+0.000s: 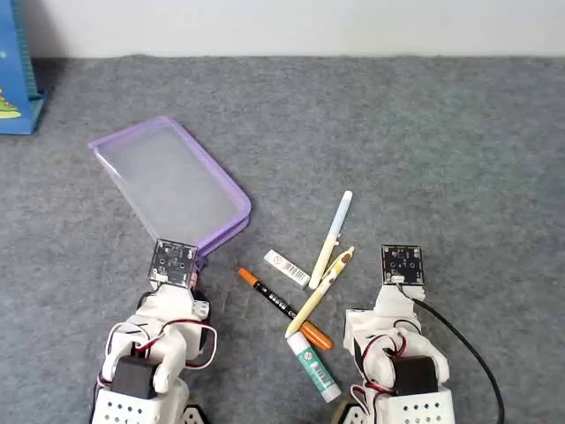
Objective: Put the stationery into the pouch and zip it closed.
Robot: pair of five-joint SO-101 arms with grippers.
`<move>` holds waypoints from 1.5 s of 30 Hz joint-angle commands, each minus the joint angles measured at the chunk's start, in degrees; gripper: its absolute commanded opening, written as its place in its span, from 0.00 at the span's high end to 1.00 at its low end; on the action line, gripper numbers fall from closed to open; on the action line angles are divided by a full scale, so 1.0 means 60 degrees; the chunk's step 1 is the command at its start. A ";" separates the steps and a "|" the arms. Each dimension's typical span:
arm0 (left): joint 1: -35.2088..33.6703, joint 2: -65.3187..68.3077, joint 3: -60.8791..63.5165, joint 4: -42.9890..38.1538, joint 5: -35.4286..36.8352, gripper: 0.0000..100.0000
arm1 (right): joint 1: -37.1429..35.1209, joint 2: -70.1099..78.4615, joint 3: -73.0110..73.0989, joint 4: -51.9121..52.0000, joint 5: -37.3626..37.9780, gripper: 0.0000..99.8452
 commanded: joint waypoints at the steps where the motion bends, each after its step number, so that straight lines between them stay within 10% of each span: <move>1: -0.0586 -0.0117 -0.0066 0.0117 0.0088 0.99 | 0.0066 -0.0139 0.0176 -0.0139 -0.0029 0.99; 11: -0.4249 -0.0117 -0.1004 0.0161 -0.0029 0.99 | 0.0037 -0.0139 0.0176 -0.0139 -0.0088 0.99; 22: -0.6725 -0.0117 -0.0989 0.0147 -0.3824 0.99 | 0.1121 -0.0139 -0.0088 -0.0095 0.0029 0.99; 26: -0.7443 -0.0117 -0.0989 0.0132 -0.3824 0.99 | 0.0886 -0.0139 -0.0615 -0.0168 0.2330 0.99; 45: -0.8234 -0.0103 -0.0857 0.0469 -0.3824 0.99 | -0.3421 0.3817 -0.5201 -0.1648 0.2974 0.99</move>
